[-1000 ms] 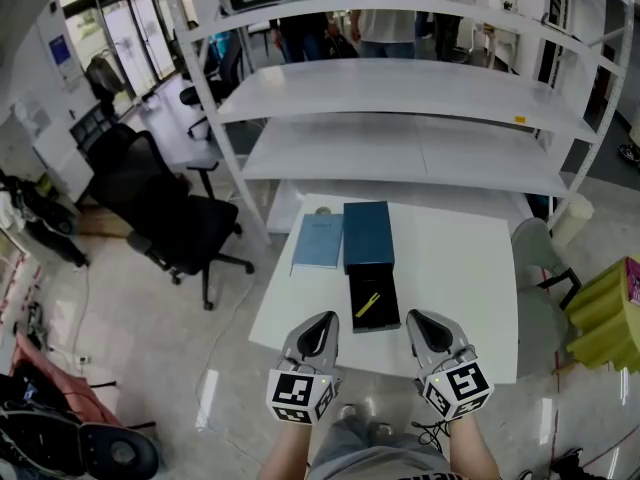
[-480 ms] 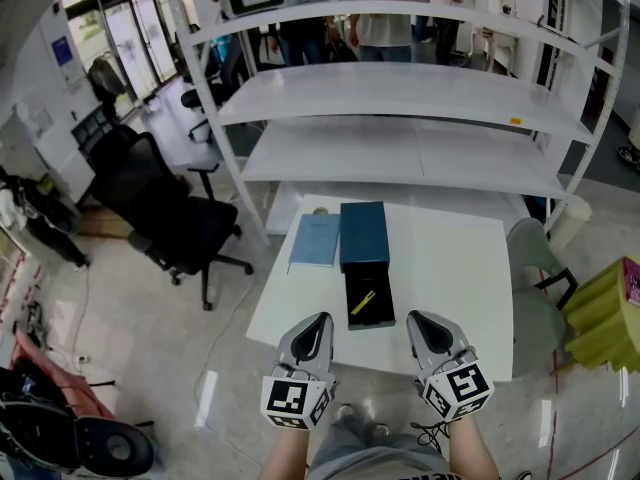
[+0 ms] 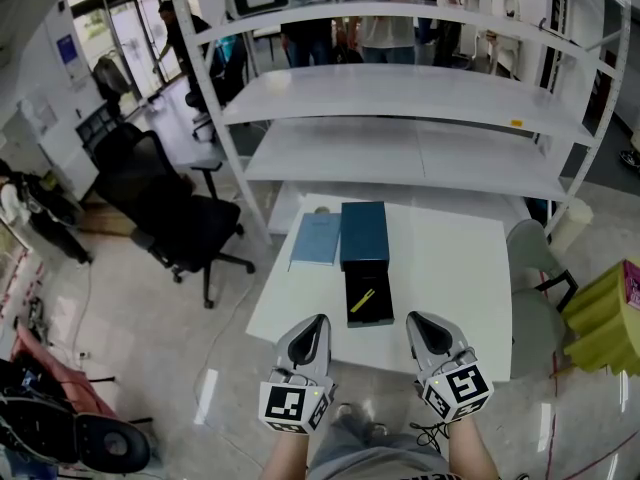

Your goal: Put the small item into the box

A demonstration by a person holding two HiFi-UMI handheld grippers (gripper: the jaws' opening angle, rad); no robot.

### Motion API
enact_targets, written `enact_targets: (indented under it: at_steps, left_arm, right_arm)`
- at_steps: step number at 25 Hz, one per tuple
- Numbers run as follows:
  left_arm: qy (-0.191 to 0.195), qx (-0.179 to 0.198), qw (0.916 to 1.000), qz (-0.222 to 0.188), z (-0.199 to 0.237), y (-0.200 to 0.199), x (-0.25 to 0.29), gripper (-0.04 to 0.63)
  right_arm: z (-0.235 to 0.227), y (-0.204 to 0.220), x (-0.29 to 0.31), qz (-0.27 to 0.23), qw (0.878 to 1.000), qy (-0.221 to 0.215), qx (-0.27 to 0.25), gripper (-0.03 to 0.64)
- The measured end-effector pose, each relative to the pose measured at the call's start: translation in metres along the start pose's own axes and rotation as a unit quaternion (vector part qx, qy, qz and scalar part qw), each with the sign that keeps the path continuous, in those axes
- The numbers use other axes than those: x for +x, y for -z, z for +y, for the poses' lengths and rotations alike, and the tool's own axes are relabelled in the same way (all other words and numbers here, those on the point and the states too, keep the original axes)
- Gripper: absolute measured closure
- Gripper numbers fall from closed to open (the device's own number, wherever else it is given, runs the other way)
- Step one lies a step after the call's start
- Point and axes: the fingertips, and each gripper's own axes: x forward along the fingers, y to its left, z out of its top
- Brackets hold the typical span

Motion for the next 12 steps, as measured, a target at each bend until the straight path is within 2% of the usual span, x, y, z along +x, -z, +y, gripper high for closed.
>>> enact_targets:
  at_steps: [12]
  left_arm:
    - [-0.003, 0.002, 1.0, -0.006, -0.0053, -0.0024, -0.0046, 0.577]
  right_arm:
    - [0.0005, -0.0054, -0.0073, -0.011, 1.0, 0.003, -0.004, 0.614]
